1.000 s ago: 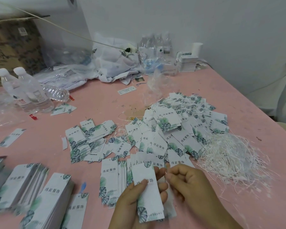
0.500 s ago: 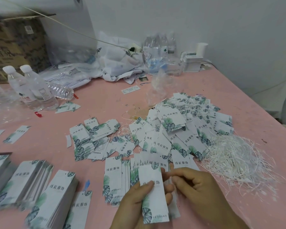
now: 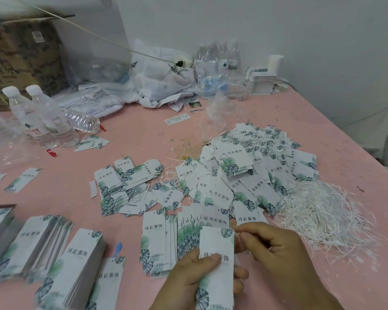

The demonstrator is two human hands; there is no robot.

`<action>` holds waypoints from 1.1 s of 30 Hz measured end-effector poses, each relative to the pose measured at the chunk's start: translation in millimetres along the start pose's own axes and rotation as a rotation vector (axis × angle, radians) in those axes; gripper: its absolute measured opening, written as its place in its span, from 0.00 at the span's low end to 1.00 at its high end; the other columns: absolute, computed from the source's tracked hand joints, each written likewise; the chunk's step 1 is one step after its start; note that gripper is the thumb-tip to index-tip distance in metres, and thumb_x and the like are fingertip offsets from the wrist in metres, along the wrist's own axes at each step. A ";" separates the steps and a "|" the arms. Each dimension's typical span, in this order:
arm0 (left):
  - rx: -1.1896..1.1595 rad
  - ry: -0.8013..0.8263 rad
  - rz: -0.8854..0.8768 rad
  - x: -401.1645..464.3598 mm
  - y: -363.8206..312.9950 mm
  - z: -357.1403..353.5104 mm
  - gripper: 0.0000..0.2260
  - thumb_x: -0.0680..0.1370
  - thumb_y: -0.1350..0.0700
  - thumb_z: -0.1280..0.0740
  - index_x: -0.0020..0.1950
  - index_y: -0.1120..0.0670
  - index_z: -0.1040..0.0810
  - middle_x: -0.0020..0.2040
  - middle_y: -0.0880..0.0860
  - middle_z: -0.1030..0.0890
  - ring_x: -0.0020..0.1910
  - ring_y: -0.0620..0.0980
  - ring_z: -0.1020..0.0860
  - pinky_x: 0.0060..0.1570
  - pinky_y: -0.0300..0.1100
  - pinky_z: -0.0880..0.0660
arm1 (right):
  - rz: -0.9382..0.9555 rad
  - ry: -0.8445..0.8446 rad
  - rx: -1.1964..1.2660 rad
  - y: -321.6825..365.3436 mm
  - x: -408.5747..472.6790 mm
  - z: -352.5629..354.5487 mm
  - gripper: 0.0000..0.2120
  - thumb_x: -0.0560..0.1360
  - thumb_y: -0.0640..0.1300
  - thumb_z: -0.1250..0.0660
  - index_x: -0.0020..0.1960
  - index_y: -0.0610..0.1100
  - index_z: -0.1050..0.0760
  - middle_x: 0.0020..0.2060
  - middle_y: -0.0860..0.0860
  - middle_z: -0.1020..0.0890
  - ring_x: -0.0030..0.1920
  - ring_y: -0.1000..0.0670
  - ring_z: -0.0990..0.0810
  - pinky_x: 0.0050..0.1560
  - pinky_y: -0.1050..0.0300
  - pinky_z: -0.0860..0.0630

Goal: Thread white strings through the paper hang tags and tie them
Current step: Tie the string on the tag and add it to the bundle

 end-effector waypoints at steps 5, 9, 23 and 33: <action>-0.018 -0.007 0.021 -0.9 -2.3 -2.1 0.33 0.50 0.67 0.15 0.51 0.74 0.20 0.42 0.71 0.19 0.33 0.65 0.19 0.31 0.52 0.20 | -0.179 0.025 0.206 -7.3 8.1 7.2 0.09 0.74 0.39 0.30 0.45 0.52 0.15 0.23 0.49 0.24 0.25 0.54 0.28 0.27 0.65 0.30; -0.148 -0.019 -0.090 -2.3 -14.8 2.2 0.30 0.52 0.69 0.17 0.51 0.73 0.20 0.44 0.70 0.20 0.34 0.62 0.19 0.32 0.51 0.19 | -0.461 0.081 0.750 -20.5 13.6 4.4 0.08 0.67 0.41 0.29 0.45 0.41 0.17 0.25 0.44 0.26 0.22 0.52 0.30 0.21 0.64 0.32; -0.290 -0.067 -0.268 -4.9 -28.2 23.1 0.29 0.55 0.67 0.17 0.55 0.67 0.18 0.48 0.64 0.19 0.37 0.56 0.19 0.35 0.48 0.19 | -0.583 0.043 1.405 -26.0 17.1 11.8 0.28 0.44 0.32 0.15 0.44 0.37 0.15 0.36 0.43 0.15 0.31 0.50 0.16 0.28 0.60 0.20; -0.212 -0.159 -0.293 -4.1 -26.1 24.6 0.30 0.54 0.65 0.17 0.54 0.68 0.18 0.50 0.67 0.18 0.38 0.59 0.18 0.35 0.49 0.18 | -0.400 -0.028 1.190 -20.1 20.9 17.3 0.18 0.53 0.42 0.14 0.40 0.44 0.16 0.35 0.47 0.18 0.33 0.52 0.19 0.31 0.62 0.21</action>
Point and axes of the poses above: each hand's wrist, its own x-axis towards the middle knuckle, its own z-axis out of the back of the hand, y = z × x, the point moved 6 cm from there along x, towards the middle knuckle
